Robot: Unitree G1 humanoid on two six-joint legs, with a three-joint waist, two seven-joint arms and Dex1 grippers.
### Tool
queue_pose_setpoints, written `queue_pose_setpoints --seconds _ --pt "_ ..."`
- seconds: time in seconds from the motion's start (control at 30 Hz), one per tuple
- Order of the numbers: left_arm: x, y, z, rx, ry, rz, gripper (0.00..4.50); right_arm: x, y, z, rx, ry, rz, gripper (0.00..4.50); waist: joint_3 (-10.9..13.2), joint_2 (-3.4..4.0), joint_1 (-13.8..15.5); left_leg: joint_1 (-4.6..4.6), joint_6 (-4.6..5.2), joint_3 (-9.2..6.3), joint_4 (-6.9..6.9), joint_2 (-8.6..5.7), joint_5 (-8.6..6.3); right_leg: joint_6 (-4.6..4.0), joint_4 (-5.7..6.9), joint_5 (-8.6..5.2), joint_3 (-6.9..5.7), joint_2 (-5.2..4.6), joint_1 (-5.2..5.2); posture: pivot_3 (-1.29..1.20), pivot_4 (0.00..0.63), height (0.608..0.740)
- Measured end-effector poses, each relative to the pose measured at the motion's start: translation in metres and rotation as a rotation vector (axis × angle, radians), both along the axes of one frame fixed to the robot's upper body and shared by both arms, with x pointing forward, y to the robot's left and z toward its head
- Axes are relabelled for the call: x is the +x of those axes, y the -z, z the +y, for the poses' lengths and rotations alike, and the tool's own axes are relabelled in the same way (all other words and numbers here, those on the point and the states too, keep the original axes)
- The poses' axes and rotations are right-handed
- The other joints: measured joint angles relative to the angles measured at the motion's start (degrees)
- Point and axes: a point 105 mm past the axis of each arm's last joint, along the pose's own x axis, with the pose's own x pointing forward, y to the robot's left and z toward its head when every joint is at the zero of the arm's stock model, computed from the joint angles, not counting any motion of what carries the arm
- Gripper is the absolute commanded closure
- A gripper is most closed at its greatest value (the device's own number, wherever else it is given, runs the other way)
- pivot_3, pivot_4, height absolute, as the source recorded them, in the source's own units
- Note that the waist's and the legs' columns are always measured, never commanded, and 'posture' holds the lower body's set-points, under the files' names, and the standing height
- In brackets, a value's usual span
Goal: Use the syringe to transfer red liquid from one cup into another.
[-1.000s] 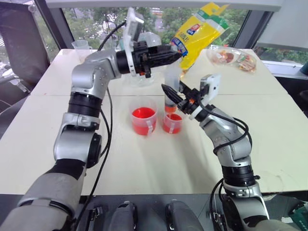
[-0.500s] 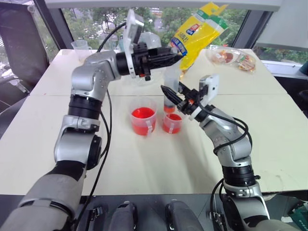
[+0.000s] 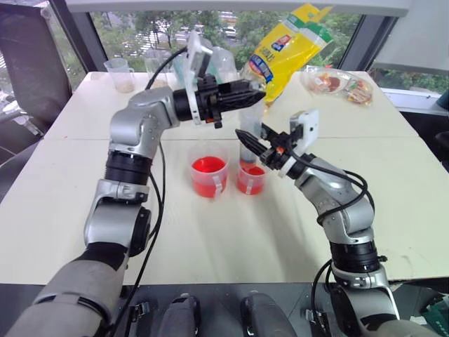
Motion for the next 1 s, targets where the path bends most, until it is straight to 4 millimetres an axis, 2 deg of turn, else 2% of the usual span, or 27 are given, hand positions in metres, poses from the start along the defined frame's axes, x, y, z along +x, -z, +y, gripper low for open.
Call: queue_pose_setpoints --seconds 0.37,0.7,0.77,0.83,0.93,1.0 --pt "0.000 0.008 0.000 -0.003 0.002 0.022 3.67 -0.004 -0.002 -0.002 0.002 -0.006 0.031 3.13 0.0 0.00 0.0 0.00 0.00 0.00 0.01 0.00 0.00 0.00 0.00 0.00 0.00 0.01 0.00 0.00 0.150 0.740" --pt "0.000 0.007 -0.001 -0.002 0.001 0.022 3.67 -0.004 -0.003 -0.004 -0.005 -0.005 0.032 3.13 0.0 0.00 0.0 0.00 0.00 0.00 0.01 0.00 0.00 0.00 0.00 0.00 0.00 0.01 0.00 0.00 0.150 0.740" --pt "0.000 0.006 -0.001 0.001 0.001 0.027 2.62 -0.005 -0.004 -0.004 -0.004 -0.004 0.027 3.13 0.0 0.00 0.0 0.00 0.00 0.00 0.01 0.00 0.00 0.00 0.00 0.00 0.00 0.01 0.00 0.00 0.150 0.740" --pt "0.001 0.007 0.001 0.015 -0.004 0.036 1.85 -0.005 -0.007 -0.007 0.009 0.005 0.008 3.13 0.0 0.00 0.0 0.00 0.00 0.00 0.01 -0.01 0.00 0.00 0.00 0.00 0.00 0.01 0.00 0.00 0.150 0.740" --pt "0.003 0.012 0.009 0.032 -0.026 0.072 0.19 -0.005 -0.016 -0.016 0.034 0.033 -0.032 3.13 0.0 0.00 -0.1 0.00 0.00 0.00 0.01 0.00 0.00 0.00 0.00 0.00 0.00 0.02 0.00 0.00 0.150 0.740" --pt "0.004 0.007 0.016 0.033 -0.051 0.061 0.04 -0.005 -0.017 -0.016 0.035 0.033 -0.035 3.13 0.0 0.00 -0.2 0.00 0.00 -0.01 -0.01 0.02 0.00 0.00 0.01 0.00 0.00 0.03 -0.02 0.00 0.150 0.740"
